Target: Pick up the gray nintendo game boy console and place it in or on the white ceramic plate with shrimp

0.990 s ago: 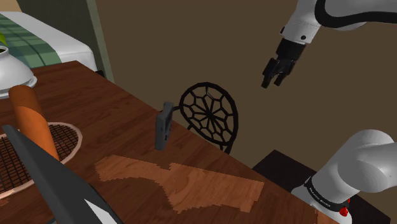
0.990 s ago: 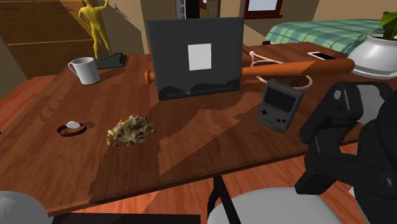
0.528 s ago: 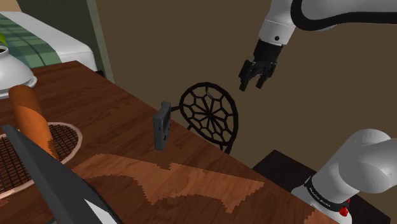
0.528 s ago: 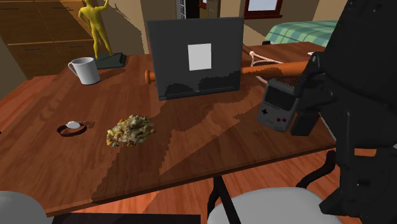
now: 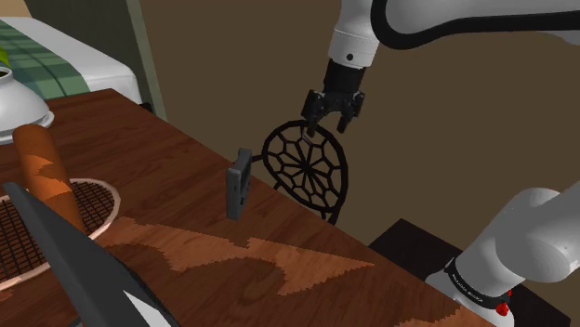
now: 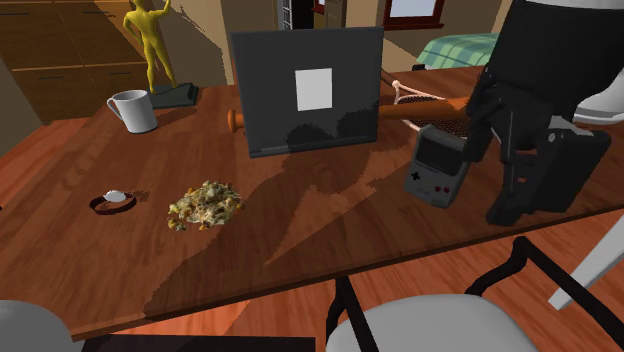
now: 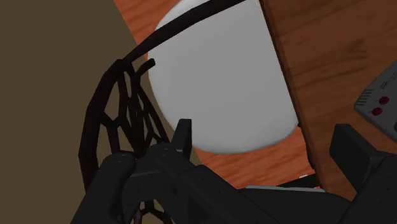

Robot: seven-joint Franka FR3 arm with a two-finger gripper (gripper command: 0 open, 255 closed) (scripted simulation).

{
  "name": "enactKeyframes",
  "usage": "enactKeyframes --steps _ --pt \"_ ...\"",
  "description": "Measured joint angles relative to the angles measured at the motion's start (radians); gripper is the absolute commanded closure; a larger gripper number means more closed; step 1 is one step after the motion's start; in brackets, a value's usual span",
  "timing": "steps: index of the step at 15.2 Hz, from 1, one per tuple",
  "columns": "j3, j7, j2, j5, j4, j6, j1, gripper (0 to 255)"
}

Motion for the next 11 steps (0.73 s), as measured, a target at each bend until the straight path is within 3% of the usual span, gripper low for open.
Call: enactKeyframes --steps 5,11 --pt "0.094 0.164 0.174 -0.056 0.150 0.020 0.014 0" --pt "0.166 0.357 0.430 -0.183 0.394 0.000 0.062 0"
